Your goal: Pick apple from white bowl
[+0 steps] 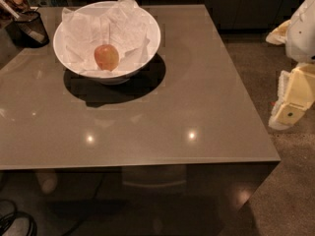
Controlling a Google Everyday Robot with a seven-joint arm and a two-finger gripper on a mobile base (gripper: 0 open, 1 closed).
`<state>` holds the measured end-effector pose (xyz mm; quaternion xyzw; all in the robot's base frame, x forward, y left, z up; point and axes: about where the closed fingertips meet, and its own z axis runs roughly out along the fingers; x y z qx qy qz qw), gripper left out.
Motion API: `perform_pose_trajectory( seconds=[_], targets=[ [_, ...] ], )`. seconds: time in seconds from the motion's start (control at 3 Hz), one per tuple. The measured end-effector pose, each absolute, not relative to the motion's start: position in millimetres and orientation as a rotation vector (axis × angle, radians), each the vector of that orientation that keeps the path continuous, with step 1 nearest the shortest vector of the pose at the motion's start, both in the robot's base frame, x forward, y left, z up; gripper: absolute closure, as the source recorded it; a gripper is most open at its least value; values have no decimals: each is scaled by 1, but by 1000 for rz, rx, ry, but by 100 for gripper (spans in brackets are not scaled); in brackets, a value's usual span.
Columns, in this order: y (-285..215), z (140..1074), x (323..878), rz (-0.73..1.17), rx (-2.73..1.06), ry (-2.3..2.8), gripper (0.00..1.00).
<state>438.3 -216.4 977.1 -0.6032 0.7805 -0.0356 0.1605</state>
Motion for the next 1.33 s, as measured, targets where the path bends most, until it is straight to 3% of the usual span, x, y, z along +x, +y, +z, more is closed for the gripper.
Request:
perform_pose_trajectory(
  seconds=[0.67,1.0,1.33],
  targets=[
    [-209,985,447,-145,-1702,2218,0],
    [-172,997,501,-101,-1686,2248,0],
    [-165,1004,506,-104,-1684,2218,0]
  ],
)
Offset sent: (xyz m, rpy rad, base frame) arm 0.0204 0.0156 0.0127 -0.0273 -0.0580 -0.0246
